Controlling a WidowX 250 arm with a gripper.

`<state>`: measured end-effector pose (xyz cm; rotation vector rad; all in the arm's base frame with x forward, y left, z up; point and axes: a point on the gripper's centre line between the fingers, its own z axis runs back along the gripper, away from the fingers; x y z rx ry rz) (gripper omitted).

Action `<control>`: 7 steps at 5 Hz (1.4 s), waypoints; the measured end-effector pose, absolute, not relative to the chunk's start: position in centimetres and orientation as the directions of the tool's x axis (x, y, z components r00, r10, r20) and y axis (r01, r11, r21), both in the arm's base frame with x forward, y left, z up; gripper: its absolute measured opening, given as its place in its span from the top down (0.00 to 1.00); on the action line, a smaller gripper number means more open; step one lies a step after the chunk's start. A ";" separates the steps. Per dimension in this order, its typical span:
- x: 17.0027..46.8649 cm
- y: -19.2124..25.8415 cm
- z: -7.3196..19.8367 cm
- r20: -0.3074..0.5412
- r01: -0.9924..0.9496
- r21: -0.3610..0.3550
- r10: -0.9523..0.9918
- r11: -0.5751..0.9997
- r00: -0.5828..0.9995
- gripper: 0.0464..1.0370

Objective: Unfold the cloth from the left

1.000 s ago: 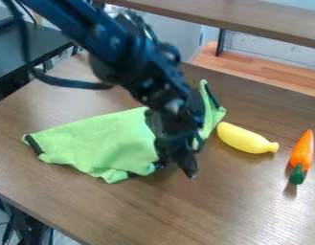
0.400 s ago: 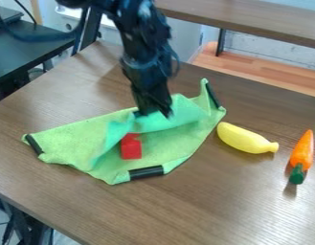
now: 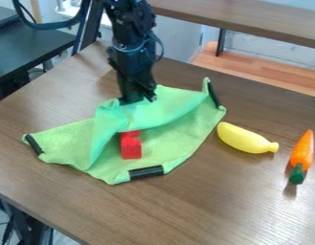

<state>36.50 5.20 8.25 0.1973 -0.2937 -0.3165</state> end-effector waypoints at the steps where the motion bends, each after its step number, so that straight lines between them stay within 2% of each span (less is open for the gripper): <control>1: 37.8 7.4 7.6 0.214 0.247 0.267 -0.308 0.931 0.927 1.00; 3: 40.0 10.6 8.0 0.170 0.233 0.449 -0.339 0.863 0.925 1.00; 6: 43.0 14.1 7.8 0.082 0.257 0.550 -0.357 0.795 0.931 1.00; 7: 44.0 14.4 7.5 0.086 0.272 0.573 -0.386 0.773 0.918 1.00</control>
